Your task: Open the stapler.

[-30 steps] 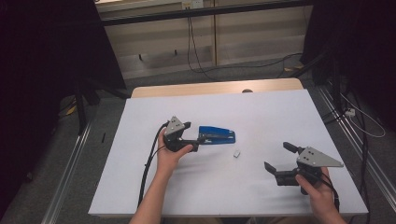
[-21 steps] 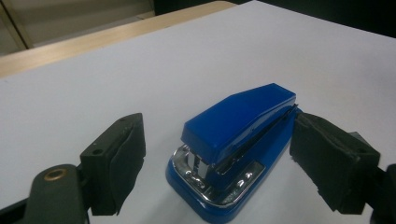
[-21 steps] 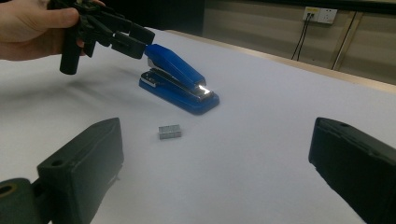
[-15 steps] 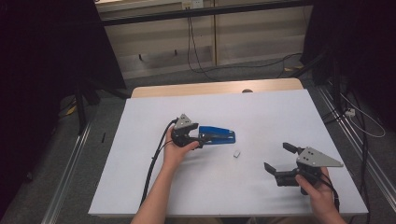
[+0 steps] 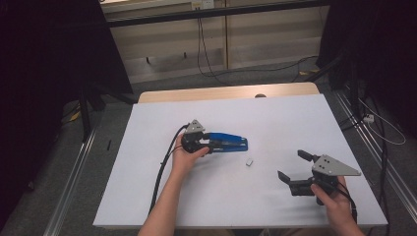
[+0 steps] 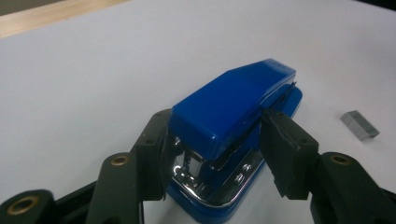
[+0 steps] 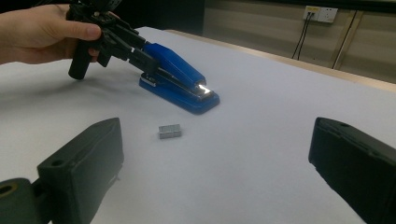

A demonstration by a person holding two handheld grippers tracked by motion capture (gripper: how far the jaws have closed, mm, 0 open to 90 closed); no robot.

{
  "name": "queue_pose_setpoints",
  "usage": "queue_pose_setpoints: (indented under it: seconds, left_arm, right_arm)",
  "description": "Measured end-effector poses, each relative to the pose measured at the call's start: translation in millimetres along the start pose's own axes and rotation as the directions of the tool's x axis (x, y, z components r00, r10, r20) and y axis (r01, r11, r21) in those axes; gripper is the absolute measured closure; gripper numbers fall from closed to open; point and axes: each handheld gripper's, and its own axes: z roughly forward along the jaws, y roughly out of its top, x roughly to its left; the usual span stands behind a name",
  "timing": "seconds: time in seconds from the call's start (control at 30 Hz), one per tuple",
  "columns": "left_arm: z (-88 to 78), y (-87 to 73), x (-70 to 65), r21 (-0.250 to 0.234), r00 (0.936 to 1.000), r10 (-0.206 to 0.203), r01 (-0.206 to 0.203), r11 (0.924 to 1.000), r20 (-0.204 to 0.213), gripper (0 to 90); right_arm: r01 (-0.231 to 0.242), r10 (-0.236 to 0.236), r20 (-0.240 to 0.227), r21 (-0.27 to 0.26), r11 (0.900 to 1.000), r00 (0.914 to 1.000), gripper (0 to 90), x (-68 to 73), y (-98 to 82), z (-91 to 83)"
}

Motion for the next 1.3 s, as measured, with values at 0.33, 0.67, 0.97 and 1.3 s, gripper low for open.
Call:
queue_pose_setpoints:
  seconds: [0.33,0.67,0.97,1.3]
  left_arm:
    - [-8.9,16.0,-4.8,-0.037,0.9998,-0.021,0.021,0.9991,-0.007,49.9]
    - [-9.2,33.9,-11.2,-0.048,0.9998,-0.017,0.016,0.9987,-0.011,52.1]
    - [-6.2,41.4,-12.2,-0.04,0.9996,-0.03,0.03,0.9988,-0.002,51.8]
    - [-7.0,43.9,-13.5,-0.019,0.9996,-0.026,0.026,0.9995,-0.002,52.1]
  right_arm:
    - [0.027,-0.027,-0.005,0.019,0.999,0.9996,3.2,2.1,3.3,7.6]
    - [0.029,-0.029,-0.033,0.001,1.0,0.9991,3.7,11.8,19.1,27.7]
    - [-0.024,0.024,-0.053,0.006,1.0,0.9983,3.7,18.5,33.6,62.5]
    - [-0.051,0.053,-0.032,0.047,0.998,0.9981,28.8,30.4,43.1,101.4]
